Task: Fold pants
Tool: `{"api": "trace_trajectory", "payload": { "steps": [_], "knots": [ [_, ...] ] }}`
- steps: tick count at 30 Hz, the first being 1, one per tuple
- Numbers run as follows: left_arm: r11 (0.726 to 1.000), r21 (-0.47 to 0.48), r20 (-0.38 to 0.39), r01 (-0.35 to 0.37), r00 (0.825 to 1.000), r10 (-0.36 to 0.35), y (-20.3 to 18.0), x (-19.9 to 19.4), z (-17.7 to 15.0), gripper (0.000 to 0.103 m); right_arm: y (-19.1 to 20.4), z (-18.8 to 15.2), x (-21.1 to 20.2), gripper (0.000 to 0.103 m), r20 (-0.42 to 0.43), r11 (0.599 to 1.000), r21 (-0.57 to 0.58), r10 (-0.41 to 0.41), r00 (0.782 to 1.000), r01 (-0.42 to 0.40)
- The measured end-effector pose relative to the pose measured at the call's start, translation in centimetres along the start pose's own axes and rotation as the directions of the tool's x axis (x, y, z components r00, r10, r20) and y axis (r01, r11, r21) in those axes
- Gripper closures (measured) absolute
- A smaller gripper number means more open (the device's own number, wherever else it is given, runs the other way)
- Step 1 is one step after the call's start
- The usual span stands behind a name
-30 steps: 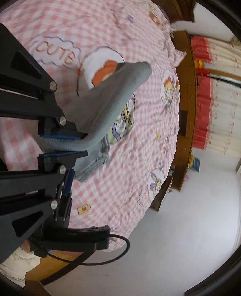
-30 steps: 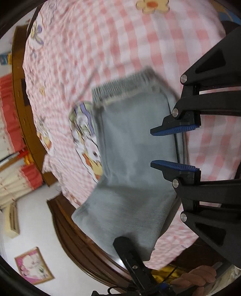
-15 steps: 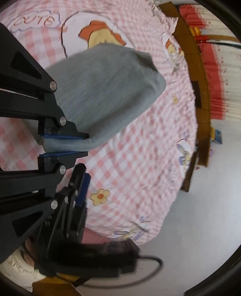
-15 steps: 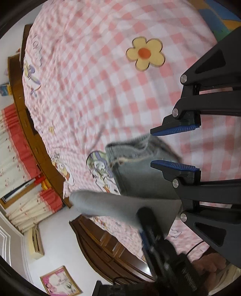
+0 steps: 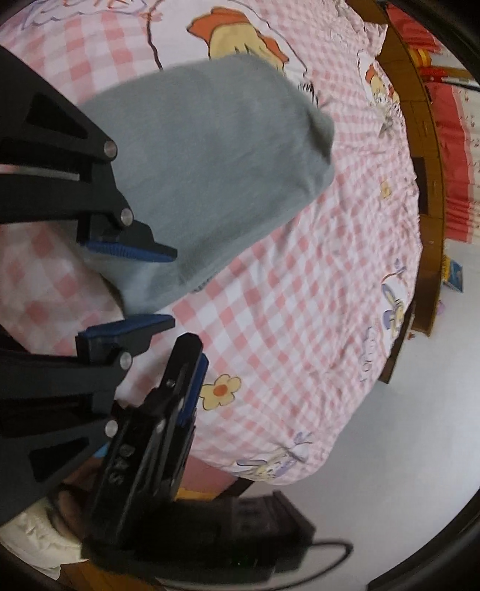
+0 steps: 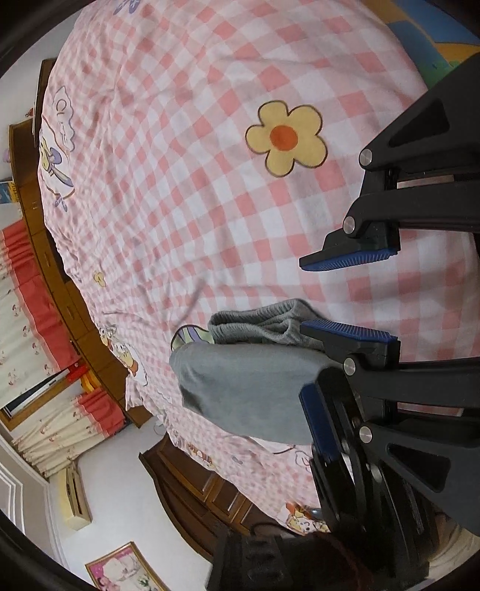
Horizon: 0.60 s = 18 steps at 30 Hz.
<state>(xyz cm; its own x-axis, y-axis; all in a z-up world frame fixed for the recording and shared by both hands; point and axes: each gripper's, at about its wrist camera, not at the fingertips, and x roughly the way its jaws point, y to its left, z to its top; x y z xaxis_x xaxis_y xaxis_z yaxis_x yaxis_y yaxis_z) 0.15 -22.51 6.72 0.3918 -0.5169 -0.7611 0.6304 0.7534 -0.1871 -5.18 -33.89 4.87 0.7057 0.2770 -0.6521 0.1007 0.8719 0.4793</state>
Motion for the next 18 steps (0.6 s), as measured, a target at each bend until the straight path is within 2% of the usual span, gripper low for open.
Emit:
{"api": "trace_trajectory", "payload": {
  "steps": [3,8,10,14,18],
  "knots": [
    [0.999,-0.040,0.035,-0.022,0.999,0.024,1.3,-1.9,-0.7,0.066,0.9,1.0,0.4,0.074,-0.007,0.999,-0.026,0.028,1.000,-0.028],
    [0.986,-0.104,0.043,-0.132,0.990,0.137,4.8,-3.6,-2.3,0.066,3.2,2.5,1.9,0.072,-0.038,0.992,-0.088,0.083,0.996,-0.086],
    [0.978,-0.135,0.032,-0.162,0.985,0.168,6.1,-3.7,-2.8,0.066,4.0,3.0,3.0,0.072,-0.048,0.992,-0.111,0.057,0.997,-0.062],
    [0.970,-0.189,0.037,-0.153,0.986,0.162,7.9,-4.0,-3.5,0.066,5.1,4.1,5.6,0.072,-0.093,0.988,-0.151,0.011,0.996,-0.025],
    [0.967,-0.210,0.050,-0.145,0.986,0.159,9.1,-4.5,-3.8,0.066,5.7,4.6,7.5,0.072,-0.145,0.985,-0.173,-0.002,0.989,-0.023]
  ]
}}
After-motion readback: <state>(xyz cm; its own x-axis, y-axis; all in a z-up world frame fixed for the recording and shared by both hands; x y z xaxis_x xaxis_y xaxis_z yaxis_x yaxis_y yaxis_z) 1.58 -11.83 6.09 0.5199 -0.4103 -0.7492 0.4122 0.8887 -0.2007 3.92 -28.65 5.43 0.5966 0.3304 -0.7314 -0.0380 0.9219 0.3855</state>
